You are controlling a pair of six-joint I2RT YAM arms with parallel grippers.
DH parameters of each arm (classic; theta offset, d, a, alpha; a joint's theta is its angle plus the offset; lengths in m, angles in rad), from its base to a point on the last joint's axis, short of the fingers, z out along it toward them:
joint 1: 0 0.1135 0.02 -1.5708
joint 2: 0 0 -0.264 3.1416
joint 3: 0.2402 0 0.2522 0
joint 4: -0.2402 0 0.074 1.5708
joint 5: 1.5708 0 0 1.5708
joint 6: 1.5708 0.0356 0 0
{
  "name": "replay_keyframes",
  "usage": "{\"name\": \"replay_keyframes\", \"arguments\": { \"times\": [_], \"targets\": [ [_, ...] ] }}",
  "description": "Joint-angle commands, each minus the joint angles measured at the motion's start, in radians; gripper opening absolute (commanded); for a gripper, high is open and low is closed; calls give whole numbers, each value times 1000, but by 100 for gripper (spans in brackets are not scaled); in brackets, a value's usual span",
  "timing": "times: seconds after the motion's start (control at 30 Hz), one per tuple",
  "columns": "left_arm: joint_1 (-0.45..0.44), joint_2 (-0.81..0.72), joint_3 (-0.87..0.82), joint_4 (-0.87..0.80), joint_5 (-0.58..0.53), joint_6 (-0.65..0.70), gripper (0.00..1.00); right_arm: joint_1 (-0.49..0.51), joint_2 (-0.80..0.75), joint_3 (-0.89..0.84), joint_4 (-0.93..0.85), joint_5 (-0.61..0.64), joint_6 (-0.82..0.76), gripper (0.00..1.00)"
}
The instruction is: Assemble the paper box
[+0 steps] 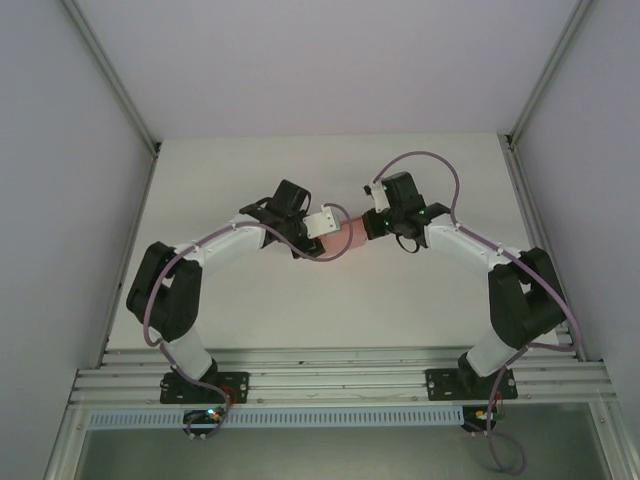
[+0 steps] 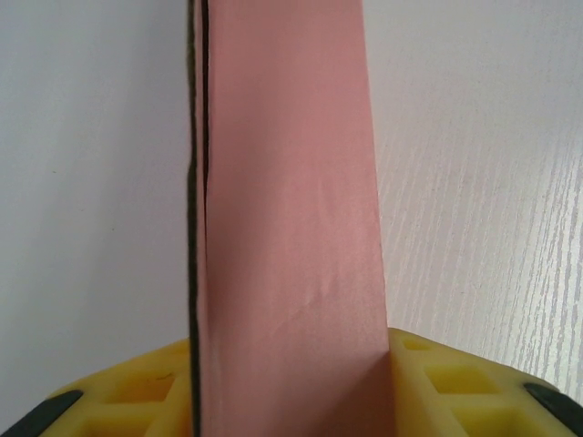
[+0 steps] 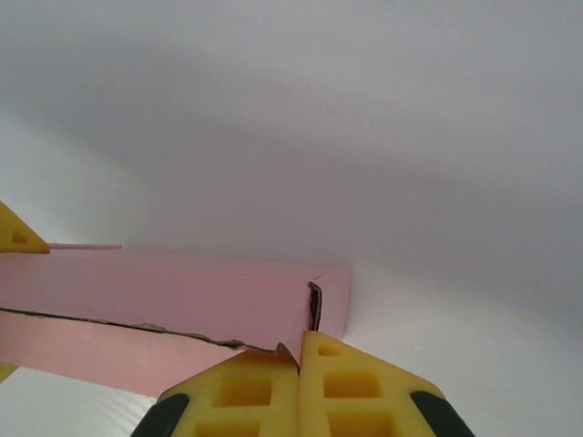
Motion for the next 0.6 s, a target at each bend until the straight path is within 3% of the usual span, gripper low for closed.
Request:
{"name": "replay_keyframes", "arguments": {
  "times": [0.0, 0.2, 0.33, 0.57],
  "targets": [
    [9, 34, 17, -20, -12, 12, 42, 17, 34, -53, -25, 48, -58, 0],
    [19, 26, 24, -3, 2, -23, 48, 36, 33, -75, 20, 107, -41, 0],
    [28, 13, 28, 11, 5, -48, 61, 51, 38, -74, 17, 145, -18, 0],
    [29, -58, 5, 48, -1, -118, 100, 70, 34, -62, -10, 202, 48, 0]
  ]
}}
